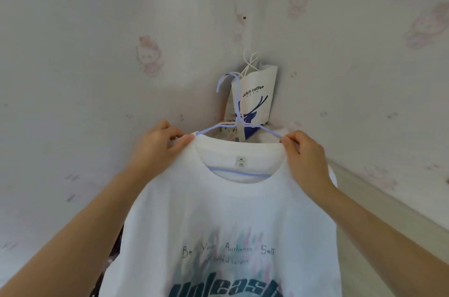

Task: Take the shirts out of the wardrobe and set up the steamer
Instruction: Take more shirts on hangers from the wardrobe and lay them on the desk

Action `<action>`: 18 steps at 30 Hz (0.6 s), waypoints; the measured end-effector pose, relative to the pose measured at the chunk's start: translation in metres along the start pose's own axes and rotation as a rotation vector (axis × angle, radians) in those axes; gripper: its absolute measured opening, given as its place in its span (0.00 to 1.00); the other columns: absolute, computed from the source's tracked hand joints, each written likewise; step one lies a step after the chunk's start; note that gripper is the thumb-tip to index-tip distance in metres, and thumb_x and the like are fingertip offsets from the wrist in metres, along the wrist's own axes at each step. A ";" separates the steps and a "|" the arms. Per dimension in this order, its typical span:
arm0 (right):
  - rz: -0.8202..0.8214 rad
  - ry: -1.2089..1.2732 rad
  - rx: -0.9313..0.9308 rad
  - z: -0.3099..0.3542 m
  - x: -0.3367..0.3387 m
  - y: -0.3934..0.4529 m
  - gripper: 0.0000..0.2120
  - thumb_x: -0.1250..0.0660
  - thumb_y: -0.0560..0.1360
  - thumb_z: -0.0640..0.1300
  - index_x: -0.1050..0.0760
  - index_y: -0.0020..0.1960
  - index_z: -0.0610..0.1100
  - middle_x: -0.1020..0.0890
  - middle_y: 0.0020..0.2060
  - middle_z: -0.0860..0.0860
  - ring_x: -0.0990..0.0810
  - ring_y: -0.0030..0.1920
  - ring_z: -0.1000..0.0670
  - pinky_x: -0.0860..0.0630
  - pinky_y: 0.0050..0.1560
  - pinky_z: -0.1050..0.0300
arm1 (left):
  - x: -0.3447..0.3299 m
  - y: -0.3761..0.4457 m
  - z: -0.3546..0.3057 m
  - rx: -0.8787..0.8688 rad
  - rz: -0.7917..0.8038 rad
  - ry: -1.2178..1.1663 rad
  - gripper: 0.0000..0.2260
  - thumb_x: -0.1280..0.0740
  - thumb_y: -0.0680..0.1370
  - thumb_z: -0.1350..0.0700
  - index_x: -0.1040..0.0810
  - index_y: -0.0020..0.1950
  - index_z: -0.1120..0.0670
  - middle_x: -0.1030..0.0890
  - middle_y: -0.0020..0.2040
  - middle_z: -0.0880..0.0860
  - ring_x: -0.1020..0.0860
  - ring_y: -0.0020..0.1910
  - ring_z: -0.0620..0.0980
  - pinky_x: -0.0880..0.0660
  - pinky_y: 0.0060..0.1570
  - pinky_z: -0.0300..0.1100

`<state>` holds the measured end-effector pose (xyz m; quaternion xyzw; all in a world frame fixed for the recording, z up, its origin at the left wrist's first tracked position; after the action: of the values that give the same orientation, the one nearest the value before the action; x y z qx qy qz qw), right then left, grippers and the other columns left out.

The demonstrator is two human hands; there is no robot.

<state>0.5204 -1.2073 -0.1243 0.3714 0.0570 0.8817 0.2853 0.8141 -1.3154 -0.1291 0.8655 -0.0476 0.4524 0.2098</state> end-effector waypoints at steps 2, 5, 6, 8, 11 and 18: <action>0.029 -0.004 -0.034 -0.023 -0.021 0.009 0.07 0.38 0.78 0.41 0.23 0.42 0.44 0.20 0.35 0.51 0.23 0.39 0.45 0.29 0.40 0.50 | -0.016 0.004 0.030 0.091 0.101 -0.006 0.12 0.34 0.76 0.41 0.18 0.42 0.48 0.26 0.42 0.48 0.25 0.41 0.48 0.31 0.41 0.43; 0.076 -0.014 -0.055 -0.054 -0.053 0.017 0.06 0.37 0.78 0.41 0.22 0.43 0.43 0.19 0.36 0.50 0.23 0.40 0.45 0.29 0.40 0.52 | -0.039 0.004 0.066 0.215 0.256 -0.020 0.19 0.33 0.75 0.41 0.28 0.31 0.53 0.27 0.32 0.49 0.29 0.32 0.47 0.33 0.35 0.42; 0.094 -0.019 -0.056 -0.063 -0.063 0.019 0.06 0.37 0.78 0.41 0.22 0.43 0.43 0.19 0.36 0.49 0.23 0.40 0.45 0.29 0.40 0.51 | -0.047 0.002 0.073 0.256 0.306 -0.032 0.21 0.32 0.76 0.43 0.31 0.30 0.54 0.30 0.30 0.49 0.32 0.30 0.48 0.35 0.32 0.42; 0.126 -0.031 -0.053 -0.079 -0.081 0.022 0.07 0.37 0.78 0.42 0.23 0.43 0.42 0.20 0.36 0.49 0.24 0.39 0.45 0.30 0.40 0.51 | -0.066 -0.003 0.085 0.306 0.381 -0.078 0.20 0.32 0.77 0.47 0.33 0.30 0.53 0.30 0.28 0.49 0.33 0.29 0.48 0.36 0.29 0.40; 0.175 -0.047 -0.054 -0.098 -0.103 0.027 0.06 0.37 0.79 0.42 0.25 0.43 0.44 0.21 0.36 0.50 0.25 0.38 0.47 0.34 0.39 0.54 | -0.093 -0.012 0.101 0.359 0.390 -0.146 0.14 0.32 0.78 0.51 0.28 0.34 0.54 0.27 0.30 0.50 0.30 0.30 0.48 0.34 0.27 0.32; 0.252 -0.094 -0.050 -0.137 -0.136 0.040 0.06 0.38 0.79 0.42 0.24 0.45 0.44 0.22 0.36 0.50 0.26 0.38 0.48 0.35 0.39 0.57 | -0.137 -0.019 0.126 0.473 0.316 -0.213 0.07 0.36 0.80 0.55 0.25 0.43 0.56 0.25 0.32 0.53 0.28 0.30 0.51 0.32 0.29 0.37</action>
<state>0.4842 -1.2995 -0.2944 0.4095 -0.0256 0.8932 0.1839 0.8353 -1.3640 -0.3091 0.9148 -0.0965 0.3847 -0.0765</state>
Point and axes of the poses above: each hand's wrist, its own y-axis towards the middle knuckle, its own x-axis out of the back of the hand, z = x × y, the point moved 2 cm from there along y, towards the middle knuckle
